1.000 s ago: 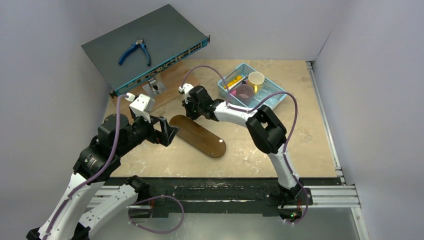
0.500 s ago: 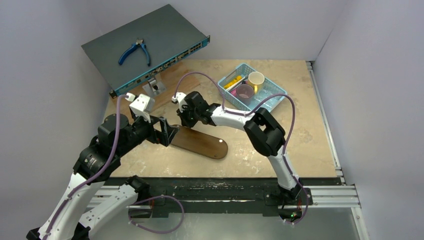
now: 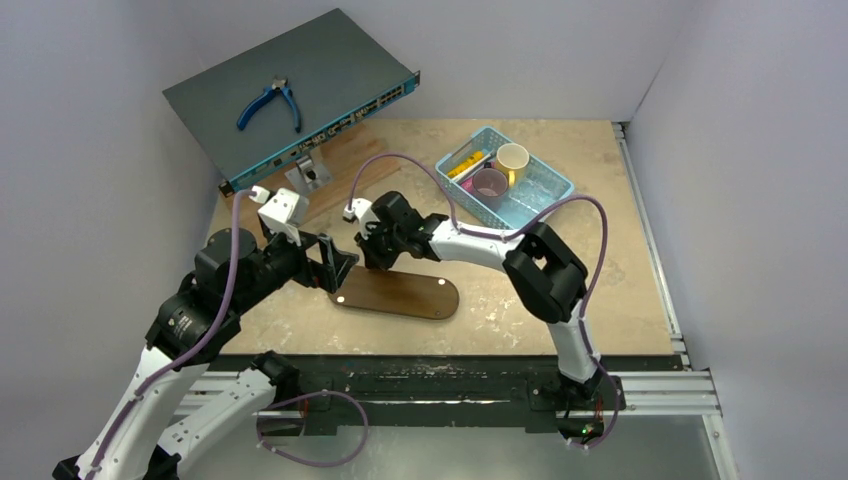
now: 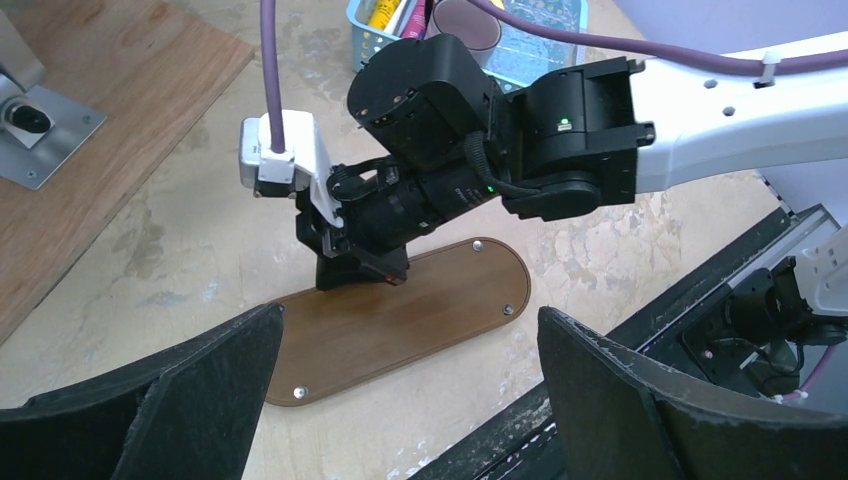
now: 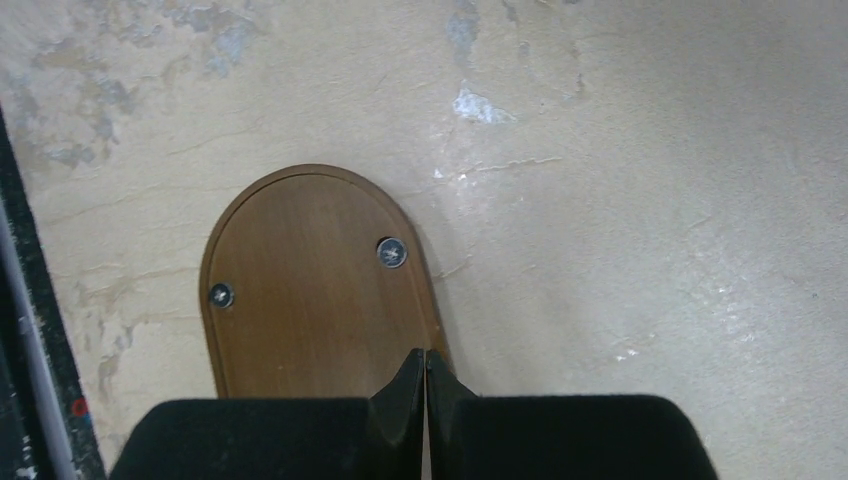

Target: Prepare toiletry sets of a toothbrush and toothpaste on the tray

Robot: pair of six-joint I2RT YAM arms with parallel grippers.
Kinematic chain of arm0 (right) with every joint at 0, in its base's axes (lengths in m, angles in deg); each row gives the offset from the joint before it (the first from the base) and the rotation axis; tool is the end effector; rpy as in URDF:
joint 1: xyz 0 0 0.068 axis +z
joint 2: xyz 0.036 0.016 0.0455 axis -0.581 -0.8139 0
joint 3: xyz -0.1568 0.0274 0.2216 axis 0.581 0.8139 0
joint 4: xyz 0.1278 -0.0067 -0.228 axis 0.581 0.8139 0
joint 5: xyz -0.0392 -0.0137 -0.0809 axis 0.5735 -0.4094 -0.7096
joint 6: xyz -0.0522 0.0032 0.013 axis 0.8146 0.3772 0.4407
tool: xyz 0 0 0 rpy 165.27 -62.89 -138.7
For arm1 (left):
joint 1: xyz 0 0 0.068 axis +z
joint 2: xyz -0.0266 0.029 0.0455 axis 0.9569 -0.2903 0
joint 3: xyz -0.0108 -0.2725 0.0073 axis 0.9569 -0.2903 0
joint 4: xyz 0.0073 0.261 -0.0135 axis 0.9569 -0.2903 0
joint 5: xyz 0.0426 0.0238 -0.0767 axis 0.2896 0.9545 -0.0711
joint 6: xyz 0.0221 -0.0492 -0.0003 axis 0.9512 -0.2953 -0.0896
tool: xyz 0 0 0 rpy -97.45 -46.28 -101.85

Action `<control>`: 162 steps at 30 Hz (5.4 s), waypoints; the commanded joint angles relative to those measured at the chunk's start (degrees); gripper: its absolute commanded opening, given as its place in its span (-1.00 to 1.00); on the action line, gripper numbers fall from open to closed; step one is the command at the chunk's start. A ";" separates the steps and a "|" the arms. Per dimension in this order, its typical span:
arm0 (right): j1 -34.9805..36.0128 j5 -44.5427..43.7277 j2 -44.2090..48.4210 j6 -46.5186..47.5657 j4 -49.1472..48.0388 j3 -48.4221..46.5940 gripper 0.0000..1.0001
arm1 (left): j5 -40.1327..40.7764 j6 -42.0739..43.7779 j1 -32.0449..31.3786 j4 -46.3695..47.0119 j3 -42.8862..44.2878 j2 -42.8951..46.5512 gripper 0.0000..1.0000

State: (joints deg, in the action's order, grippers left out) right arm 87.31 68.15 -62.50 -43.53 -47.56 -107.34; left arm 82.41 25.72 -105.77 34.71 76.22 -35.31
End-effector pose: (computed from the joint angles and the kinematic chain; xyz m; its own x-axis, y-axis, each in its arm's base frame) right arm 0.2806 0.3733 0.1842 -0.3946 -0.5459 -0.7391 -0.8954 0.4091 0.1759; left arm 0.0935 -0.0617 0.3920 -0.4201 -0.0720 -0.9046 0.4721 0.8340 -0.2856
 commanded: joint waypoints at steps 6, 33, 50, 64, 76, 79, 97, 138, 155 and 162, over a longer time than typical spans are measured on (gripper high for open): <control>0.86 -2.89 11.17 -0.18 -0.58 5.33 -1.00 | 1.15 1.23 -0.05 0.83 -0.17 0.18 0.96; 0.68 -31.72 40.34 -29.17 17.20 30.91 -0.11 | 0.38 1.15 -0.05 0.91 -0.08 0.09 0.96; 0.68 -31.42 40.84 -38.67 18.20 37.58 -0.02 | 0.24 1.15 0.00 0.88 -0.08 -0.10 0.96; 0.68 -33.38 36.51 -39.70 16.92 37.28 -0.07 | 0.42 1.24 -0.05 0.80 0.00 0.19 0.96; 0.60 -36.20 35.17 -40.32 18.21 37.72 -0.11 | 0.48 1.27 -0.01 0.77 0.10 0.46 0.96; 0.59 -37.55 35.24 -40.52 19.37 37.72 -0.12 | 0.42 1.25 -0.05 0.71 0.09 0.51 0.96; -0.06 -41.73 38.22 -44.17 24.12 40.54 -0.15 | 0.50 1.24 -0.05 0.66 0.07 0.65 0.96; -3.97 -42.14 34.44 -43.16 23.36 20.16 0.15 | -0.01 1.15 -0.04 0.88 -0.06 1.42 0.96; -3.93 -37.14 16.54 -42.87 15.66 11.64 0.65 | 0.65 1.22 0.02 0.64 -0.08 1.49 0.96; -3.89 -35.57 13.94 -41.91 15.16 12.63 0.65 | 0.61 1.25 -0.04 0.70 -0.06 1.42 0.96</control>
State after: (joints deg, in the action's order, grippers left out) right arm 83.44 31.43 -48.71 -86.33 -30.77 -93.55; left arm 82.35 25.96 -105.77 34.68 76.22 -34.00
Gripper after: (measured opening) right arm 0.824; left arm 0.983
